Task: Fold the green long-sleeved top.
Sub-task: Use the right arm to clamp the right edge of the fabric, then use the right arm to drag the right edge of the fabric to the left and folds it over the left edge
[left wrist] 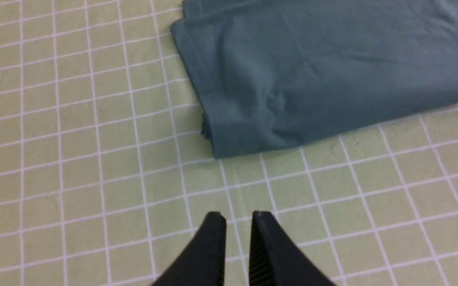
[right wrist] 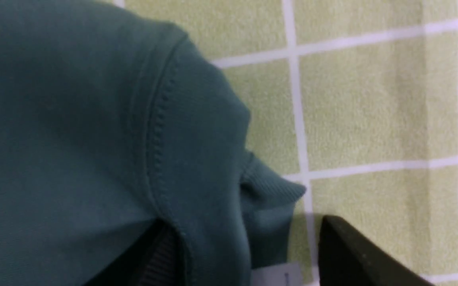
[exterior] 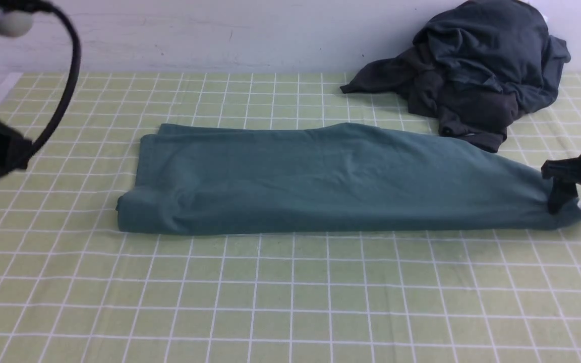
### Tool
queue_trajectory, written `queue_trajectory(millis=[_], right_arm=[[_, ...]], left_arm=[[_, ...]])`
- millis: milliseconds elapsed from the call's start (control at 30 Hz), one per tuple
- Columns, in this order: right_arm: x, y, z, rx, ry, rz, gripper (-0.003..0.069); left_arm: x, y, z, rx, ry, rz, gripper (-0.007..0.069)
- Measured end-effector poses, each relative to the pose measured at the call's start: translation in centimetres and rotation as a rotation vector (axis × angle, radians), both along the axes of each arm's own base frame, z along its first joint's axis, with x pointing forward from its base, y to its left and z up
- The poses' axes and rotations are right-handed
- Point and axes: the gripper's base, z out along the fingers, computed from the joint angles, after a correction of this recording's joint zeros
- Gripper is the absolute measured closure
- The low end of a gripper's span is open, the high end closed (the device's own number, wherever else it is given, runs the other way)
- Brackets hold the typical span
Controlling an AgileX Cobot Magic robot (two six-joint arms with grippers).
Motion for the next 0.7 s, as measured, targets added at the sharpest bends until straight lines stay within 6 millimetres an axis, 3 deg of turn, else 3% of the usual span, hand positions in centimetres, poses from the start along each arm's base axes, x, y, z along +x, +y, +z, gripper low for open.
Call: queue_trajectory(millis=[100,200,267,367,400,500,600,700], right_arm=[[0.0,0.1,0.0,0.014,-0.004,0.0,0.0389],[0.0,0.3,0.4,0.031,-0.013,0.019,0.0566],[-0.1,0.4,1.5,0.022,-0.029,0.04,0.0623],[-0.3,0.2,3.4,-0.016,-0.055,0.063,0.0631],[-0.7,0.0,5.5,-0.073,-0.079,0.082,0.0631],[-1.7,-0.6,8.7,-0.194,-0.105,0.088,0.0631],[-3.3,-1.2,13.0,-0.302,-0.162,0.038,0.0631],[-4.8,-0.4,16.6,-0.314,-0.246,-0.014,0.0631]], left_arm=[[-2.3,0.4,-1.5,0.027,0.003,0.02,0.0542],[-4.0,1.0,-3.5,0.05,0.033,0.069,0.0542],[-4.5,1.2,-4.9,0.054,0.064,0.106,0.0542],[-4.9,1.6,-6.7,0.07,0.114,0.151,0.0542],[-5.0,1.8,-7.9,0.072,0.154,0.182,0.0542],[-5.1,1.9,-9.9,0.059,0.185,0.213,0.0542],[-4.8,1.6,-10.8,0.004,0.152,0.23,0.0542],[-4.7,1.3,-10.9,-0.063,0.139,0.238,0.0542]])
